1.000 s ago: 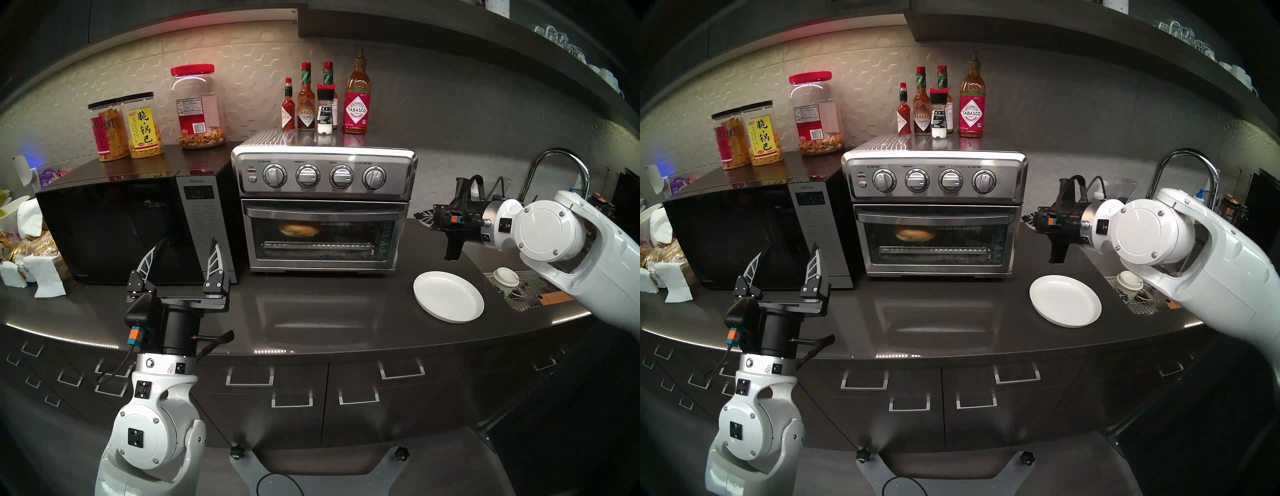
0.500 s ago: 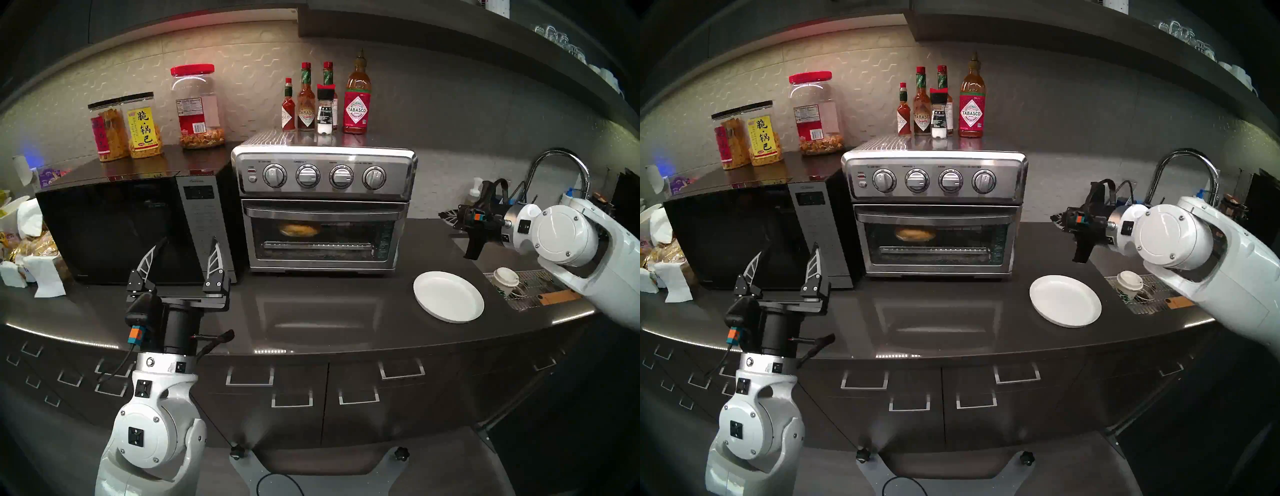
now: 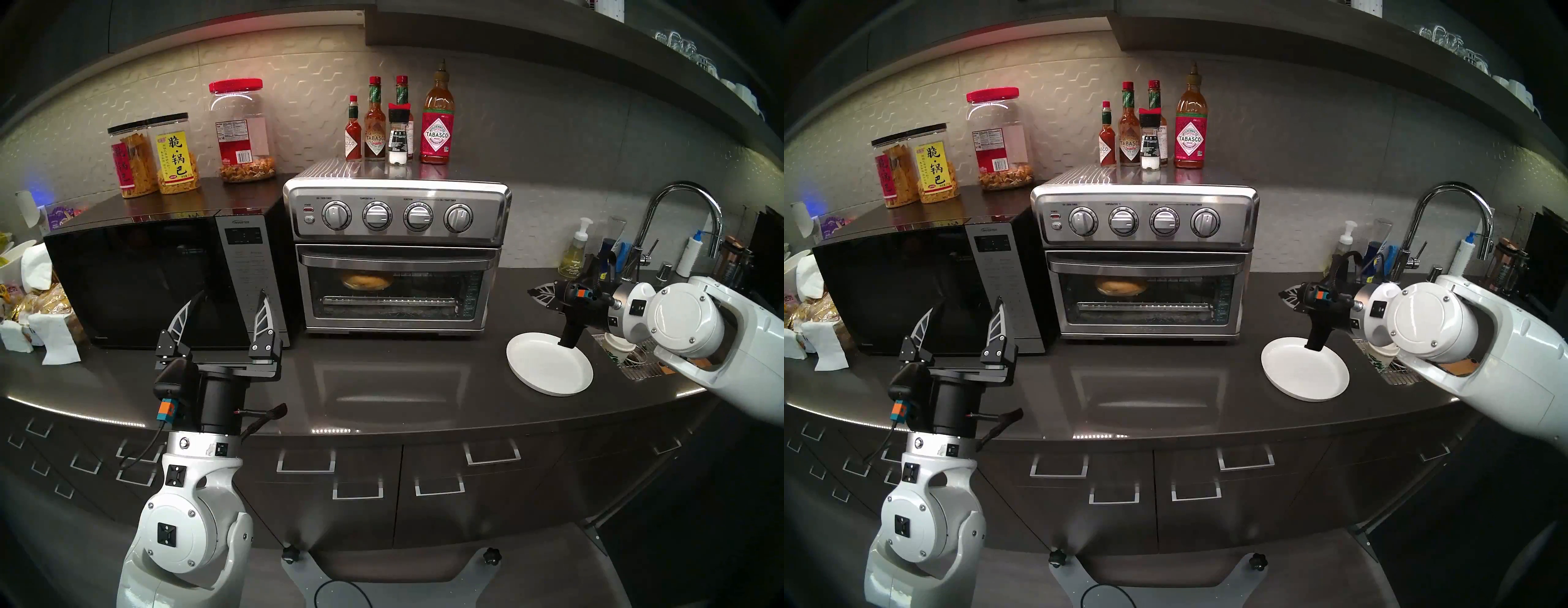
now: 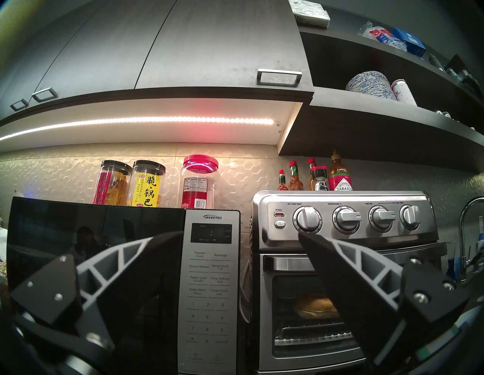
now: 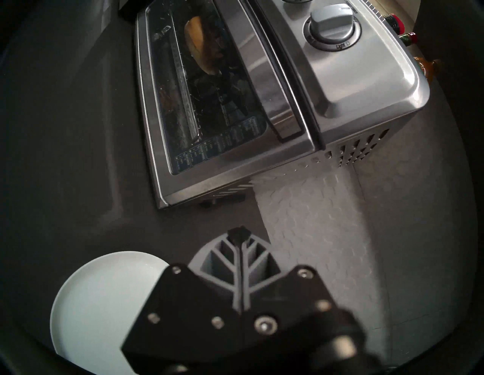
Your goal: Open the oven and place the bagel inside on the rack
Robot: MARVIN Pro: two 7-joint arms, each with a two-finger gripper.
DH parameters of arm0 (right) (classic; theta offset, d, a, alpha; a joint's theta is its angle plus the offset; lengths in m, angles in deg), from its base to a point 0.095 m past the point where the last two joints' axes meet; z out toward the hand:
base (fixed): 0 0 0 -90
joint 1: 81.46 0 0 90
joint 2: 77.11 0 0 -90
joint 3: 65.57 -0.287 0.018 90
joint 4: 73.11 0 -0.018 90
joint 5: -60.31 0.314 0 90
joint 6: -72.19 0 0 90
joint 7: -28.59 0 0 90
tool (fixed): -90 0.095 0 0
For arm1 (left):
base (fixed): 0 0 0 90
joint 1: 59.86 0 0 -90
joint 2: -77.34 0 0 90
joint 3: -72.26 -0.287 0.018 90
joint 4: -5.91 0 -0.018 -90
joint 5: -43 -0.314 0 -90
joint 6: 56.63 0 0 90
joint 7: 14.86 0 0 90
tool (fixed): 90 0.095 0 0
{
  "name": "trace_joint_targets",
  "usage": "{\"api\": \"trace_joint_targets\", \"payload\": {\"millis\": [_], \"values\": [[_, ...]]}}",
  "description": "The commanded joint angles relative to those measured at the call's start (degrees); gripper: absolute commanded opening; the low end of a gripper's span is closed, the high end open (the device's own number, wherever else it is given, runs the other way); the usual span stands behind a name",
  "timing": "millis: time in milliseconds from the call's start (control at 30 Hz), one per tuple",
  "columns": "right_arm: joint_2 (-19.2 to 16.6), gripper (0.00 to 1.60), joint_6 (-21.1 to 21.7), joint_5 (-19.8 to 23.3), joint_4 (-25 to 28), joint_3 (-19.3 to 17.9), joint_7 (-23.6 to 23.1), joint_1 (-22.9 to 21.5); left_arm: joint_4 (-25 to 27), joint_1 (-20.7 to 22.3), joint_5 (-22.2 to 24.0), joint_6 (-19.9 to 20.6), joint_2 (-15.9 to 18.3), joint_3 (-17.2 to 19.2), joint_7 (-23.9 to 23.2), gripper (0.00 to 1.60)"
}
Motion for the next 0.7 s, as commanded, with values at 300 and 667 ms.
{"api": "trace_joint_targets", "payload": {"millis": [300,667], "values": [[-1.0,0.00,-6.2,5.6,-1.3,0.8,12.8,6.3,1.0,0.1,0.0,-0.3,0.0,-0.1,-0.1,1.60],[-1.2,0.00,-15.0,8.7,-3.9,1.7,23.0,10.6,1.0,0.0,0.0,-0.3,0.0,-0.1,-0.1,1.60]]}}
